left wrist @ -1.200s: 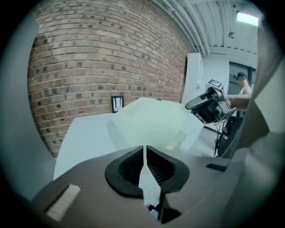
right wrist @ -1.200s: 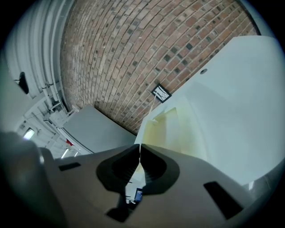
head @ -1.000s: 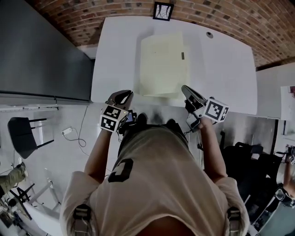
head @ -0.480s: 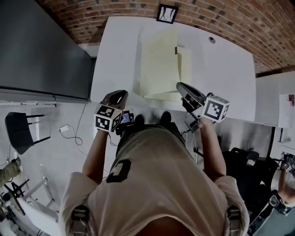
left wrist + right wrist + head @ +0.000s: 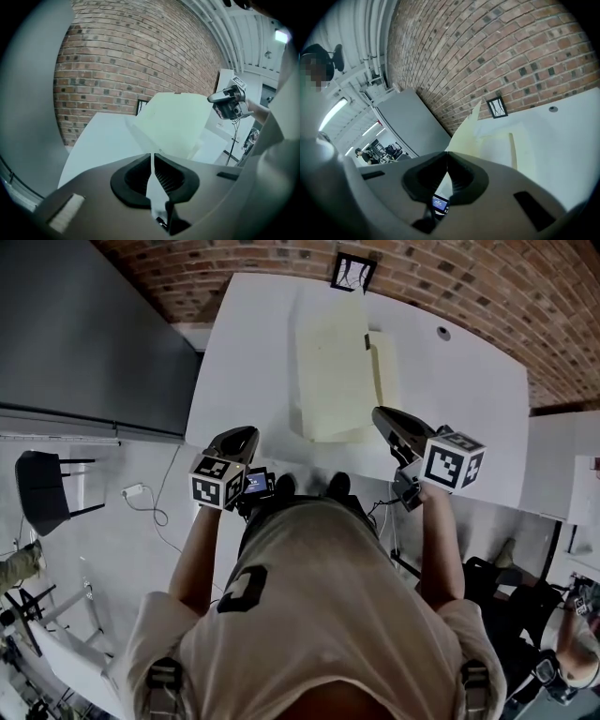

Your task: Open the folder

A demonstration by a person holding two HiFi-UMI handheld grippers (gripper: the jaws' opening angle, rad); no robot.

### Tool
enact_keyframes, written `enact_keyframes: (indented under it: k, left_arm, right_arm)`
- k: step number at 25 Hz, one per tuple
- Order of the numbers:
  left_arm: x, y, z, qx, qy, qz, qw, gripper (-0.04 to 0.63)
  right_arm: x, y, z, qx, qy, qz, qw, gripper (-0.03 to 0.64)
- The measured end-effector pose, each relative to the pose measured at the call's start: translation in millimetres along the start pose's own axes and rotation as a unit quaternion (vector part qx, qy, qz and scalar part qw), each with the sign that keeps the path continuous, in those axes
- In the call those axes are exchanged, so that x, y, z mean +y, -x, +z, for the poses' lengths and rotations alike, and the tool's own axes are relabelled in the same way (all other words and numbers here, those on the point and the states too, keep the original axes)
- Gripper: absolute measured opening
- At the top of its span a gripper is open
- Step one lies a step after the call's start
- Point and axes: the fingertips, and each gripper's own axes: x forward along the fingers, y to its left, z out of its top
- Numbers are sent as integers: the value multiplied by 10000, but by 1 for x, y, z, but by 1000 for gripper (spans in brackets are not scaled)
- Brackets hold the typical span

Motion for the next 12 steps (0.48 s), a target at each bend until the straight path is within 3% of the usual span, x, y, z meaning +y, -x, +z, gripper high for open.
enact_keyframes:
  k: [9, 12]
  left_arm:
    - [1, 5, -7, -4, 147, 88, 9999, 21]
    - [7, 13, -13, -24, 215, 162, 9996, 21]
  right_arm:
    - [39, -27, -1, 553, 1294, 251, 9897, 8]
    - [56, -43, -7, 701, 1446, 456, 9860, 8]
